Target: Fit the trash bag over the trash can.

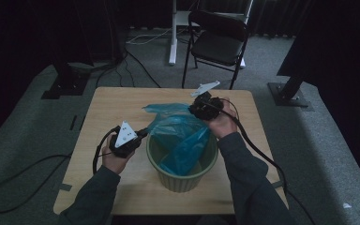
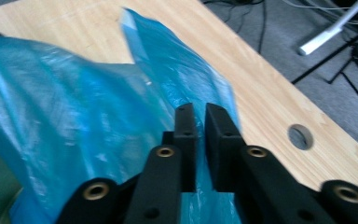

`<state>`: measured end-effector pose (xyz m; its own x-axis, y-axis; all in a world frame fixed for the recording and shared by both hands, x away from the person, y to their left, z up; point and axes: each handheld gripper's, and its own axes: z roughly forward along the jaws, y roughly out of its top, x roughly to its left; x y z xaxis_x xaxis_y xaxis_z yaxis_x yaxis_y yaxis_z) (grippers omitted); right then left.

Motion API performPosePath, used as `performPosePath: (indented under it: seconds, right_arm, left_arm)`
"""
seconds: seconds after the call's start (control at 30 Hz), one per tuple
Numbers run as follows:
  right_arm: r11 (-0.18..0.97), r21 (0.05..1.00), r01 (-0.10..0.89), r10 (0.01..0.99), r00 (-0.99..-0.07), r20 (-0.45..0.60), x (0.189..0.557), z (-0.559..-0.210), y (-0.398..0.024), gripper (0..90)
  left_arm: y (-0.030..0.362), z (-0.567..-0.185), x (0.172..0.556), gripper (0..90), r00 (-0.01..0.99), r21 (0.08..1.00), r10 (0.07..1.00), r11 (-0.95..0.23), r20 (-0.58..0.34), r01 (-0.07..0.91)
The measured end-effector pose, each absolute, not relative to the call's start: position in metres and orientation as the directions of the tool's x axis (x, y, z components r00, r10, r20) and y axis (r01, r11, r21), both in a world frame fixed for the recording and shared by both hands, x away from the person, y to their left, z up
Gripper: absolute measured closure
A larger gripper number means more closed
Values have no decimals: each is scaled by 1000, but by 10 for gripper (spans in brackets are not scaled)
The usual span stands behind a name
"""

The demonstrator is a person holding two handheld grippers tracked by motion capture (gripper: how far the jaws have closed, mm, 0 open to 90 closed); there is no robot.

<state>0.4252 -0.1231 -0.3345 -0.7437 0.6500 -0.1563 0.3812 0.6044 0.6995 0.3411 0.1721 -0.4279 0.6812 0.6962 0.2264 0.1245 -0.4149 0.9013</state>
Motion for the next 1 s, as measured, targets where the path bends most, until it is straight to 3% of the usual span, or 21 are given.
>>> performPosePath:
  seconds: [0.4, 0.67, 0.77, 1.0]
  right_arm:
    - [516, 751, 412, 715, -690, -112, 404, -332, -174, 895]
    - [437, 779, 449, 717, -697, 0, 394, -341, -197, 897]
    - [426, 786, 448, 716, -698, 10, 395, -342, -196, 897]
    - [415, 799, 436, 699, -715, 27, 396, -339, -189, 897]
  left_arm:
    - [176, -429, 340, 896, 676, 899, 700, -419, 231, 127]
    - [176, -427, 339, 895, 679, 901, 699, -415, 226, 128]
    - [177, -424, 339, 826, 667, 909, 714, -395, 212, 133]
    - [183, -412, 341, 776, 648, 925, 737, -356, 193, 129]
